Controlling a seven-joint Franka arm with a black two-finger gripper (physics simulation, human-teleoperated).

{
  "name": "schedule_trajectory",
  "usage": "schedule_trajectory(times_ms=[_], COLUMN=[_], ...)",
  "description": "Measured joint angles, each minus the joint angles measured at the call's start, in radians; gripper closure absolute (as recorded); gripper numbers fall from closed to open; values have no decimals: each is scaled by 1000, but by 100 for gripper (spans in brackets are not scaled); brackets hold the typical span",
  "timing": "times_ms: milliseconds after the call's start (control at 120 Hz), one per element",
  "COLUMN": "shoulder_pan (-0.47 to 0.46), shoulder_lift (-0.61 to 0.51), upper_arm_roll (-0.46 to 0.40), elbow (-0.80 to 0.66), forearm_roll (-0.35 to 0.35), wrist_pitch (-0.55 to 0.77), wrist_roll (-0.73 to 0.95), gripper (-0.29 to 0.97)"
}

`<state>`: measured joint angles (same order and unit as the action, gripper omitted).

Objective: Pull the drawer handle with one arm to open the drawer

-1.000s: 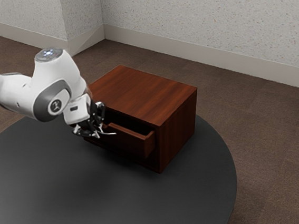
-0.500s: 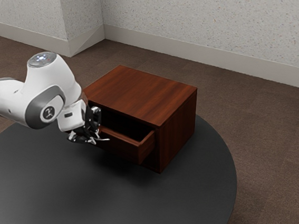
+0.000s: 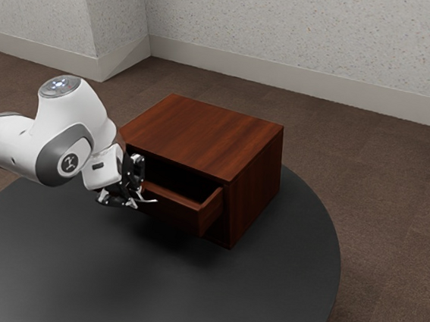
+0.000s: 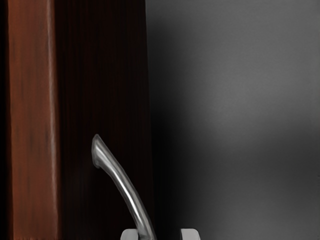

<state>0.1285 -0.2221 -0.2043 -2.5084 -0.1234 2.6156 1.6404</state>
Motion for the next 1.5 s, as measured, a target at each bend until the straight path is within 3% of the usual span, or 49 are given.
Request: schedule_trajectory(times_ms=[1500], shoulder_pan=[0], shoulder_lift=[-111], upper_arm_roll=[24], elbow=[-136], forearm_roll=[-2], wrist_pitch=[97], wrist_roll=[-18], gripper=[67])
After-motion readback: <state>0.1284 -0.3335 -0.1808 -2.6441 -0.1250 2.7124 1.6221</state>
